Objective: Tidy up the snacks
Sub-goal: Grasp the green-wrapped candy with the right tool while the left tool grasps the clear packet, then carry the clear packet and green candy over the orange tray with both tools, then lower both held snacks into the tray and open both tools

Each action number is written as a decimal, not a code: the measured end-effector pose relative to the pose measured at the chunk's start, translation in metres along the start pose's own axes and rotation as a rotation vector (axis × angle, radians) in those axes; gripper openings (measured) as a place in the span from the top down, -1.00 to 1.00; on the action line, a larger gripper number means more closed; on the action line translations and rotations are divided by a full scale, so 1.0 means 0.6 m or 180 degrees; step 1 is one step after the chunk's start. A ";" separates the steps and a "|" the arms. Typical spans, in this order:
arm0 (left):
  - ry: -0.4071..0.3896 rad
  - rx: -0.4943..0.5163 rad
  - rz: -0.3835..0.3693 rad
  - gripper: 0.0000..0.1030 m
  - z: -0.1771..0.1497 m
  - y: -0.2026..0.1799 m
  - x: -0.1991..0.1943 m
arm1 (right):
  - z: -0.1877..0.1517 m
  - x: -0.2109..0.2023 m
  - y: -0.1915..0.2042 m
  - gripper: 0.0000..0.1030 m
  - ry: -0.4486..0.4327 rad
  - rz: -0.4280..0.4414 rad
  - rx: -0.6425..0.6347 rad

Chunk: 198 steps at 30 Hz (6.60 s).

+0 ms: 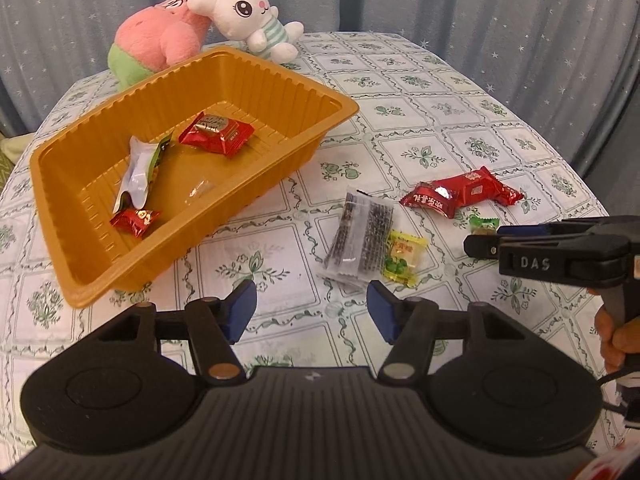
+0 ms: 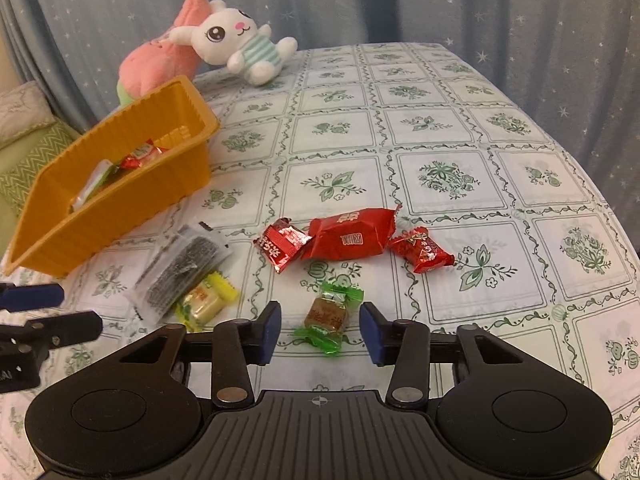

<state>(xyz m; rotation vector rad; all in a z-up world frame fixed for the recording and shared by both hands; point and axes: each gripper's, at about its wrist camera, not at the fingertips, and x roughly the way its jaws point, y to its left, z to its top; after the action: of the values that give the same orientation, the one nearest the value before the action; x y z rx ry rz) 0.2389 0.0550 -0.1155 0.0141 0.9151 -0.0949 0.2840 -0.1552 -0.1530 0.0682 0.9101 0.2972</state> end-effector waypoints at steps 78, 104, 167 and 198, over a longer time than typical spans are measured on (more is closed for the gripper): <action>0.0153 -0.0032 -0.0085 0.33 -0.027 -0.003 -0.010 | -0.022 -0.042 0.011 0.59 0.0141 0.0112 -0.0482; -0.0412 -0.0372 0.0166 0.33 0.036 0.097 -0.143 | 0.096 -0.083 0.152 0.59 -0.0075 0.1178 -0.0426; 0.0030 -0.0340 0.0025 0.34 0.172 0.225 0.083 | 0.241 0.126 0.190 0.59 0.0096 0.0761 -0.0261; -0.0034 -0.0552 0.0194 0.07 0.153 0.247 0.032 | 0.238 0.110 0.215 -0.28 -0.0036 0.0818 -0.0402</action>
<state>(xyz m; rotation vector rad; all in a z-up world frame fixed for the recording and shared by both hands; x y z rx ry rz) 0.3363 0.1964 -0.0790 -0.1194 0.9090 0.0412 0.4051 -0.0037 -0.0920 0.0701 0.8698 0.5919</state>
